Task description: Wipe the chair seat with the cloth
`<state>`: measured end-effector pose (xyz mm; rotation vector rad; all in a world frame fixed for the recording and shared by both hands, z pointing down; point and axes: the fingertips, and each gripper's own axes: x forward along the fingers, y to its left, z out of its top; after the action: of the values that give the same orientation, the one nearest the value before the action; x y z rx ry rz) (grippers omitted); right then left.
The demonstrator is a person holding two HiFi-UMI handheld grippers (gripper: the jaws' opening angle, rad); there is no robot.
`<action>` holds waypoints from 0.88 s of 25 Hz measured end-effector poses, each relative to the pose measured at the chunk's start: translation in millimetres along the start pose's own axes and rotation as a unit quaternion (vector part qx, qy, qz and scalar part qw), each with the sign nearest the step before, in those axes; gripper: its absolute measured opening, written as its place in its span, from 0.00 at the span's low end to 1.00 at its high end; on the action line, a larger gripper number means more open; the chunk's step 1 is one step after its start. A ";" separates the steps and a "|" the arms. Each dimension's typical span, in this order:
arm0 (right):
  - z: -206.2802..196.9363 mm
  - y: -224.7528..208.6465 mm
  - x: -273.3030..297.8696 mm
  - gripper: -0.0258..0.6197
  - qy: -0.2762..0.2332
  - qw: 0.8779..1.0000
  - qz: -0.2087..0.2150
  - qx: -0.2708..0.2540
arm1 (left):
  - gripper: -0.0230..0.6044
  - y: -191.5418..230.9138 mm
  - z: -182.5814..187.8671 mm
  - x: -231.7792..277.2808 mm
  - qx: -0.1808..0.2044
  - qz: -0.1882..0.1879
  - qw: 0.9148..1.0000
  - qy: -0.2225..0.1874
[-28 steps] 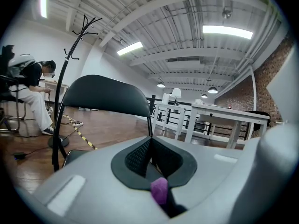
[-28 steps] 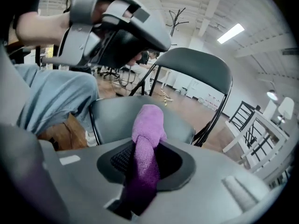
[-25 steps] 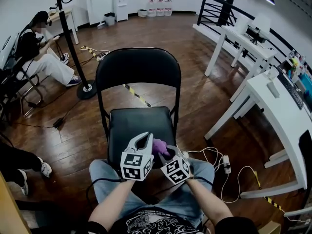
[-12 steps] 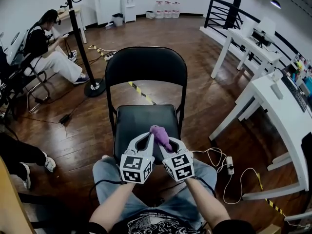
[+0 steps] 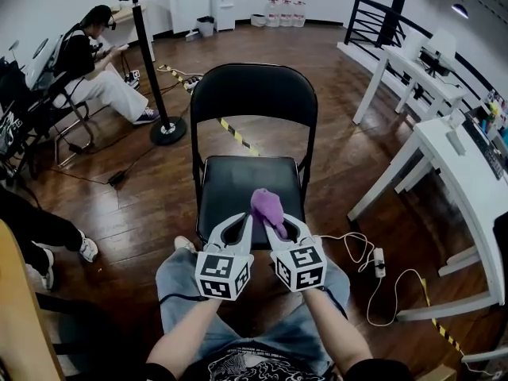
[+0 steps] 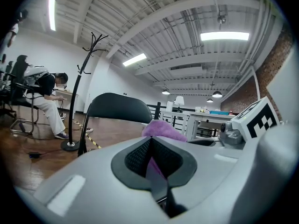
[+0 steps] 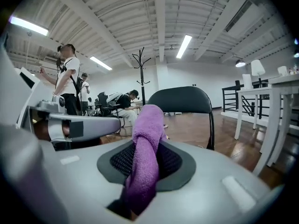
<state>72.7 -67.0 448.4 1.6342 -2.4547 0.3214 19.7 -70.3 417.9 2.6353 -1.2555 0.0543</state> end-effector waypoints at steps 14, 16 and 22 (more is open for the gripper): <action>12.4 65.8 -56.8 0.17 -0.045 0.999 0.024 0.011 | 0.04 -28.2 -1.5 -81.7 -0.004 0.021 0.999 -0.024; 13.2 68.4 -62.3 0.17 -0.047 0.999 0.025 0.008 | 0.04 -32.8 -1.7 -86.6 -0.002 0.022 0.999 -0.026; 16.5 75.0 -73.4 0.17 -0.054 0.998 0.027 0.005 | 0.04 -39.1 2.0 -99.4 0.005 0.027 0.999 -0.029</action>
<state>31.0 21.6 407.1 1.6312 -2.5839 0.2604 -13.3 29.0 396.1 2.6293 -1.3473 -0.0072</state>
